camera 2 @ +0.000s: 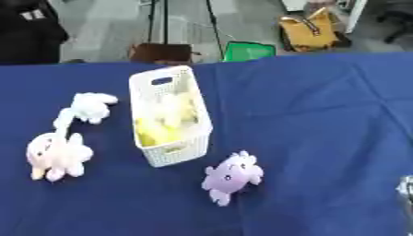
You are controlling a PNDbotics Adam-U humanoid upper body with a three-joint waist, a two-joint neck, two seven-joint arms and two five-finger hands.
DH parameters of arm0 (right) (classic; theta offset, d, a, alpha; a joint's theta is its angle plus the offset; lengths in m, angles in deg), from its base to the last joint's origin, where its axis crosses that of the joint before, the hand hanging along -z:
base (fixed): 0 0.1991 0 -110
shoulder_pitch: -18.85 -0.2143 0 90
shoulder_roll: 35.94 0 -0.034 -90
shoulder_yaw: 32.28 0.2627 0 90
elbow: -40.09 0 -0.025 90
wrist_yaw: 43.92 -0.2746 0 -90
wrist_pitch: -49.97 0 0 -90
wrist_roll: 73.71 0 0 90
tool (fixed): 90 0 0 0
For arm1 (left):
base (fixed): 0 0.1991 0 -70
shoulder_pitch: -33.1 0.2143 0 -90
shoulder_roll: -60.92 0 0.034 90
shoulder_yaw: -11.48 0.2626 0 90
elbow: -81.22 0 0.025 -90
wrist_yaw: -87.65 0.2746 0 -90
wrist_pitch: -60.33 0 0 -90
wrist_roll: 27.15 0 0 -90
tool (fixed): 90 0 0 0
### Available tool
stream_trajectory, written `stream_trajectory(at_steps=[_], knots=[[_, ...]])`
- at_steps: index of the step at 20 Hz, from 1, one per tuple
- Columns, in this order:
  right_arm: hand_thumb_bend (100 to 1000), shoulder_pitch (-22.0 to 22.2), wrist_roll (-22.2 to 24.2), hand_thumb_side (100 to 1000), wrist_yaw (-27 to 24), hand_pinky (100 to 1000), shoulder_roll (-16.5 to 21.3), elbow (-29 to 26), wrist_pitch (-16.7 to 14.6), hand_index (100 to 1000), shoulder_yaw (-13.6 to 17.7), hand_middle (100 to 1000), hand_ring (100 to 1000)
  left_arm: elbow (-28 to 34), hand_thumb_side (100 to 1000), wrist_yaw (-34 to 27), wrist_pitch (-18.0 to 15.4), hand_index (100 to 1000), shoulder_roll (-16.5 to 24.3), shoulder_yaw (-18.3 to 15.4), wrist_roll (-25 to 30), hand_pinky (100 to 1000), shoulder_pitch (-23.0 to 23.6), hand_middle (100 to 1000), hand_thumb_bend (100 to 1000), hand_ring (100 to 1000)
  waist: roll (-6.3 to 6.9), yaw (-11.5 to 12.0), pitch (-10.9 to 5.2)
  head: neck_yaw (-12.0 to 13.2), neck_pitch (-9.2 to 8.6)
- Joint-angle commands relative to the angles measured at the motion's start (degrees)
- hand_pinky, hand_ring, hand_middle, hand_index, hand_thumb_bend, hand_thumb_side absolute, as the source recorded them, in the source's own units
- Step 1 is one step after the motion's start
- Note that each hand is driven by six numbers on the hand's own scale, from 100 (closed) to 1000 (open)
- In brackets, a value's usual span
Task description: Pick up objects on the table and place them in the box.
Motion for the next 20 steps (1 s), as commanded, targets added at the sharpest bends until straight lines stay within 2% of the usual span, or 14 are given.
stream_trajectory(at_steps=[1,9,10,13,14,17,18,19,20], knots=[[100,-0.4,-2.1,687,0.3,554,0.9,-1.1,-1.9,653,0.5,516,558,1.1,491,0.2,-3.7,658,0.3,-0.3,-4.0,475,-0.4,566,100,459,-0.15,0.1,-0.97,0.2,-0.57],[100,-0.3,-2.1,690,0.3,556,0.9,-1.1,-1.8,655,0.6,517,559,1.1,493,0.1,-3.8,660,0.3,-0.3,-4.0,476,-0.5,567,100,460,-0.13,0.1,-1.18,0.3,-0.26],[100,-0.3,-2.1,745,0.4,570,1.1,-1.1,-1.8,668,0.5,532,574,1.1,513,0.1,-3.8,682,0.3,-0.3,-4.0,484,-0.5,598,100,469,-0.17,0.1,-1.24,0.3,-0.18],[100,-1.3,-1.4,791,0.6,589,4.4,-1.1,-1.6,687,-0.6,551,591,1.1,540,0.2,-4.0,726,0.4,-0.2,-4.0,499,-0.4,645,100,490,-0.4,0.2,-1.64,0.5,0.84],[100,-1.9,-0.9,847,0.7,611,5.6,-1.1,-1.9,709,-1.0,573,611,1.1,559,0.2,-4.1,762,0.4,-0.2,-4.0,511,-0.4,689,100,513,-0.47,0.2,-1.76,0.5,1.26],[100,-4.1,2.7,878,-0.4,624,9.8,-1.1,-0.7,723,-2.5,586,622,1.1,567,0.3,-4.1,774,0.5,-0.1,-3.8,516,-0.3,704,100,524,-0.72,0.3,-2.22,0.6,2.38],[100,-4.5,3.4,935,-0.7,665,10.3,-1.1,-0.5,779,-2.6,618,670,1.1,570,0.3,-4.1,778,0.5,-0.1,-3.8,522,-0.3,713,100,533,-0.76,0.3,-2.29,0.6,2.48],[100,-5.8,5.3,993,-1.1,670,12.8,-1.1,-0.1,784,-3.8,631,676,1.1,573,0.3,-4.0,778,0.5,0.0,-3.8,522,-0.2,713,100,533,-0.99,0.5,-2.68,0.6,2.74],[100,-7.0,7.3,1000,-2.0,687,14.7,-1.1,0.8,799,-4.8,648,693,1.1,574,0.3,-4.0,777,0.5,0.1,-3.7,522,-0.1,712,100,533,-1.11,0.6,-2.93,0.6,2.9]])
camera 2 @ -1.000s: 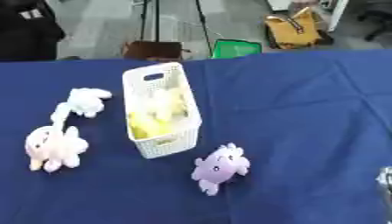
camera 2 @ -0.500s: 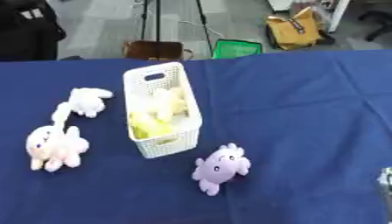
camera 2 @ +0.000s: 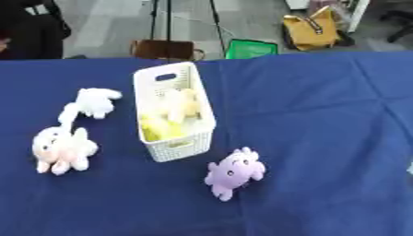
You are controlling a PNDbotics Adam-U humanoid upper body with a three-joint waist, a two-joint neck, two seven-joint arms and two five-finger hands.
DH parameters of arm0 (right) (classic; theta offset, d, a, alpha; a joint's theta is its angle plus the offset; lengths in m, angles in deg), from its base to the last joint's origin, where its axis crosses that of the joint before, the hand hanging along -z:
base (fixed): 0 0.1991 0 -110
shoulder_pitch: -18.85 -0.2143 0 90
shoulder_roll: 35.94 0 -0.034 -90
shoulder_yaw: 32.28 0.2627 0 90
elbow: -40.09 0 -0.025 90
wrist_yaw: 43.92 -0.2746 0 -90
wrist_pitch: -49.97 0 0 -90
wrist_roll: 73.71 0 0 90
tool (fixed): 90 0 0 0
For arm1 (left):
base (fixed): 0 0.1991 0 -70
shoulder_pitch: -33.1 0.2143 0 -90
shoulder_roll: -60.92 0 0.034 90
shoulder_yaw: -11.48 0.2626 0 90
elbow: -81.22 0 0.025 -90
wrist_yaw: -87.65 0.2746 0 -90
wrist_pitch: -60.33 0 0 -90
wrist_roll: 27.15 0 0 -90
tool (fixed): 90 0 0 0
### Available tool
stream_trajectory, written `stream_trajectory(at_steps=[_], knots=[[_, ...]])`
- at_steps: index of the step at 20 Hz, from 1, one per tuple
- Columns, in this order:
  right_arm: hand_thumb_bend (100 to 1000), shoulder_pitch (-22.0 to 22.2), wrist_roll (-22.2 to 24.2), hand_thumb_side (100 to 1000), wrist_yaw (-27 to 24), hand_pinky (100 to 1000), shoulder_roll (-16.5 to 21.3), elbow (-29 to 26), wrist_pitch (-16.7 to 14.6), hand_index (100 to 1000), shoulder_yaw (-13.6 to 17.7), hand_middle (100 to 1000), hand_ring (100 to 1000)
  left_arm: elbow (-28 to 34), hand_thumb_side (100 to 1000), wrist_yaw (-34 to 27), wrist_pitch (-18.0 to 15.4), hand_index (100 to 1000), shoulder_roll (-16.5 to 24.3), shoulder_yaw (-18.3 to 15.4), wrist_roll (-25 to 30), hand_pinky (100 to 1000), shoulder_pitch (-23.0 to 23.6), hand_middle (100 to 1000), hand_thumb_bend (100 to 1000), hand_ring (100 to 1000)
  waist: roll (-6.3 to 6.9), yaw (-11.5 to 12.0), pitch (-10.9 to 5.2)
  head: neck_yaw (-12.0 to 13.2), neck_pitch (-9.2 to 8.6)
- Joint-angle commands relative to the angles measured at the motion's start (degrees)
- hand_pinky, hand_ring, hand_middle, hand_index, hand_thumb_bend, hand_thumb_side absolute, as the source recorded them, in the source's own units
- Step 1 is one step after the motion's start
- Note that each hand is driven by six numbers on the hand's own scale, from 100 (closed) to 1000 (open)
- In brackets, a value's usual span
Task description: Pick up objects on the table and place them in the box.
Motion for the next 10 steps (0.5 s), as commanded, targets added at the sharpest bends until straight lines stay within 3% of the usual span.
stream_trajectory(at_steps=[1,4,5,10], knots=[[100,-3.6,5.3,1000,-2.3,700,7.5,-1.1,1.5,808,-2.6,661,705,1.1,574,0.2,-3.9,776,0.6,0.2,-3.7,522,-0.2,711,100,533,-0.4,0.2,-1.93,0.0,0.89],[100,-6.5,11.5,1000,-4.1,718,11.1,-1.1,3.6,820,-4.3,679,719,1.1,575,0.0,-3.9,776,0.6,0.2,-3.5,522,-0.1,711,100,532,-0.53,0.3,-2.38,-0.1,1.07],[100,-7.7,14.7,1000,-4.2,764,13.5,-1.1,4.1,869,-5.6,739,767,1.1,576,-0.1,-3.9,774,0.7,0.3,-3.4,522,0.0,710,100,532,-0.72,0.4,-2.68,-0.2,1.22],[100,-13.9,32.3,1000,-6.3,809,21.6,-1.1,5.6,912,-10.9,791,810,1.1,578,-0.5,-3.9,773,0.9,0.6,-2.8,522,0.4,709,100,531,-1.13,0.5,-3.55,-0.8,1.86]])
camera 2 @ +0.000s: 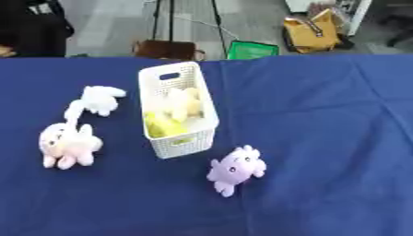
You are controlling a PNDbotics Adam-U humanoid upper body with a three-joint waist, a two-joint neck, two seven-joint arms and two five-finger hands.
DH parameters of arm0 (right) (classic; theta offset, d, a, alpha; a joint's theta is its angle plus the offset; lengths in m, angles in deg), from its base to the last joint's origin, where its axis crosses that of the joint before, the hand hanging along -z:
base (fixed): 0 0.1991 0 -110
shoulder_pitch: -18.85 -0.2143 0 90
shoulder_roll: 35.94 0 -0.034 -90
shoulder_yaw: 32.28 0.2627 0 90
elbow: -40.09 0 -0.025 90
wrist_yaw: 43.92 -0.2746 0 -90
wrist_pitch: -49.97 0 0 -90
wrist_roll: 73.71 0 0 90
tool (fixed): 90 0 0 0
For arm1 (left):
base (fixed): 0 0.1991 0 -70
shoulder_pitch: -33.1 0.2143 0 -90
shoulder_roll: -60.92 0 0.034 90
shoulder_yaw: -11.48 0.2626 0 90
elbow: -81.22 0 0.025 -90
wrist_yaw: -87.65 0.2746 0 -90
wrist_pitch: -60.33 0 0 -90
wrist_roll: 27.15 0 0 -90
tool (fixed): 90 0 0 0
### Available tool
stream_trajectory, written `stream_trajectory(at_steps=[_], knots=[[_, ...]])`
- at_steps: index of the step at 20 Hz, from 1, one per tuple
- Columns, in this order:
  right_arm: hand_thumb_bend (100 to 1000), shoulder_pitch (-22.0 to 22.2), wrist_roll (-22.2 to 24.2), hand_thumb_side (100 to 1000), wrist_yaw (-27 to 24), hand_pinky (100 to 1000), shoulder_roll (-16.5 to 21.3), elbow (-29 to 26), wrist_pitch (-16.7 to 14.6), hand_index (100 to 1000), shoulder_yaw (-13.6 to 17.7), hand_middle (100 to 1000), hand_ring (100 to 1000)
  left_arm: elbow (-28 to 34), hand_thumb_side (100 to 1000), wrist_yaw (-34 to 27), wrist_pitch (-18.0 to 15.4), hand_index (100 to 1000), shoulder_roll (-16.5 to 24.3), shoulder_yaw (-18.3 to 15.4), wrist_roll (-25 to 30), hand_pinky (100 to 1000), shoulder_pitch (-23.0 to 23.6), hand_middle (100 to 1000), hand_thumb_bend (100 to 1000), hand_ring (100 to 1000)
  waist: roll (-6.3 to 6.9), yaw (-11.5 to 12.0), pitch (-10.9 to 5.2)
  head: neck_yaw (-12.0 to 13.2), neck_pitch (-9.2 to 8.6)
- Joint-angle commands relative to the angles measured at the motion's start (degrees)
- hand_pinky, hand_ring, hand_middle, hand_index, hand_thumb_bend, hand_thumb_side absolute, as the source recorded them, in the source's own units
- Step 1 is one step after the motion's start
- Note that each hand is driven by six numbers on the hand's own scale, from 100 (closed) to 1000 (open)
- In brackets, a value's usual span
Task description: Pick up objects on the table and place them in the box.
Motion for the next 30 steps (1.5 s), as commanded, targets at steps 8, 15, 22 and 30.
stream_trajectory(at_steps=[8,15,22,30], knots=[[159,-10.3,27.9,1000,-5.0,860,12.5,-0.9,-2.7,955,-9.3,855,847,1.1,574,-0.9,-3.6,772,1.1,0.6,-2.2,522,0.2,708,100,530,-0.38,0.3,-2.04,-0.9,1.41],[201,-16.0,40.9,1000,-5.4,907,16.0,-0.9,-5.6,976,-17.6,893,874,1.1,571,-1.3,-3.7,771,1.5,0.9,-1.7,522,0.3,708,100,530,-0.65,0.6,-2.26,-1.0,1.69],[232,-21.2,49.6,1000,-5.6,919,14.2,-0.9,-5.1,972,-23.8,885,874,1.1,568,-1.6,-3.7,769,1.6,1.1,-1.2,521,0.5,708,100,530,-0.74,0.5,-2.39,-1.0,1.45],[312,-23.1,54.7,1000,-6.8,923,12.4,-0.9,-0.9,983,-28.4,868,877,1.1,567,-1.6,-3.7,769,1.5,1.1,-1.2,522,0.5,709,100,530,-0.68,0.6,-2.11,-1.1,1.33]])
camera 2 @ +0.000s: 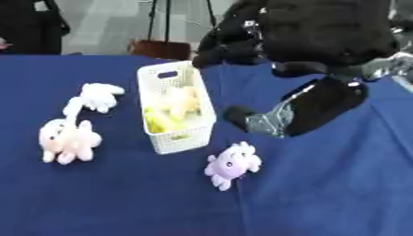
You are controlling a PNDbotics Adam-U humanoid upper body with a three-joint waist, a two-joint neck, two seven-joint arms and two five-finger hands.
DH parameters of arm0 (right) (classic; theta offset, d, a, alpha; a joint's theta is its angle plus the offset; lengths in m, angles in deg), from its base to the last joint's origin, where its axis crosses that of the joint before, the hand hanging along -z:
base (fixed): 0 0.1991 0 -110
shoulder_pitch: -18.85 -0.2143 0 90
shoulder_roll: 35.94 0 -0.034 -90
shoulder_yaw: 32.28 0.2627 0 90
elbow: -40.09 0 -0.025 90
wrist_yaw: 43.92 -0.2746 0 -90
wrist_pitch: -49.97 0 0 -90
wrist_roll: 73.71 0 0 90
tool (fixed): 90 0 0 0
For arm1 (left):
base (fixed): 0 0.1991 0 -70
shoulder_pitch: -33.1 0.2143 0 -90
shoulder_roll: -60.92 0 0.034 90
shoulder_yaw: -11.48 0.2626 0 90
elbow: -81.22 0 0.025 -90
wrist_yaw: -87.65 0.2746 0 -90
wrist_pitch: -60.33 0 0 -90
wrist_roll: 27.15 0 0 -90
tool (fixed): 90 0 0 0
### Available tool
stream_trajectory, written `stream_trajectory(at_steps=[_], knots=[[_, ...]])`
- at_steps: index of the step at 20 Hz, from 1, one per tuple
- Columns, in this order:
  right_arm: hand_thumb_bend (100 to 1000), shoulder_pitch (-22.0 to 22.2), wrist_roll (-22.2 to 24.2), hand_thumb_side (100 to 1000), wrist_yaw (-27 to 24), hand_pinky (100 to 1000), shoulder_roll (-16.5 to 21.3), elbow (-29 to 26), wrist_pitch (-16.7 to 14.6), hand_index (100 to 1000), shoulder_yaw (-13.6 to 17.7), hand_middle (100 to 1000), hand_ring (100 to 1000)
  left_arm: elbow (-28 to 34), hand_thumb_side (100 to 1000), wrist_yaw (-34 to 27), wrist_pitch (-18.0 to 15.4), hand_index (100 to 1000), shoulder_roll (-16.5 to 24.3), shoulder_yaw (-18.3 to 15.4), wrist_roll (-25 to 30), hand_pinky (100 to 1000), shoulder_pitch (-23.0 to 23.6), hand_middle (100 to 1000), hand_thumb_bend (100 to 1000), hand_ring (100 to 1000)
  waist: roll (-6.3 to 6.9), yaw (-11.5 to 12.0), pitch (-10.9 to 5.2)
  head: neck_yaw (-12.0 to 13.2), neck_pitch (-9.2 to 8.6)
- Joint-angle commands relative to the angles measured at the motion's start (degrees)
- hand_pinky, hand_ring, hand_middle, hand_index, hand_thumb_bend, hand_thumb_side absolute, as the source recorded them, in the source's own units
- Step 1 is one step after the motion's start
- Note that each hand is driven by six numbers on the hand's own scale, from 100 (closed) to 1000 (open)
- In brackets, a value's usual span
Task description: Pick up objects on the table and place them in the box.
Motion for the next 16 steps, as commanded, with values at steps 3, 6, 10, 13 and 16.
stream_trajectory(at_steps=[3,6,10,13,16], knots=[[359,-0.5,2.9,1000,-1.9,921,0.4,-0.6,2.1,979,-1.4,841,875,1.1,567,-0.3,-2.5,768,1.3,0.1,-2.3,522,-0.4,709,100,530,0.1,0.0,-0.8,-0.2,0.0],[364,0.1,2.7,1000,-1.5,919,0.5,-0.6,3.0,974,-1.2,835,870,1.1,567,-0.2,-2.5,768,1.2,0.1,-2.3,522,-0.5,709,100,530,0.21,0.0,-0.68,-0.2,0.03],[367,1.0,2.3,1000,-0.8,913,0.9,-0.6,3.3,942,-1.3,803,857,1.1,567,-0.2,-2.5,766,1.1,0.1,-2.2,523,-0.5,709,100,530,0.38,-0.1,-0.5,-0.3,-0.04],[380,2.2,3.1,1000,-0.4,912,1.0,-0.6,3.6,947,-1.7,804,859,1.1,566,-0.3,-2.4,766,1.0,0.1,-2.1,523,-0.5,709,100,530,0.49,-0.1,-0.33,-0.4,-0.18],[399,2.8,4.1,997,-0.6,911,0.7,-0.6,4.1,948,-2.3,802,862,1.1,564,-0.3,-2.4,766,0.9,0.2,-2.0,523,-0.6,709,100,530,0.55,-0.1,-0.24,-0.5,-0.25]])
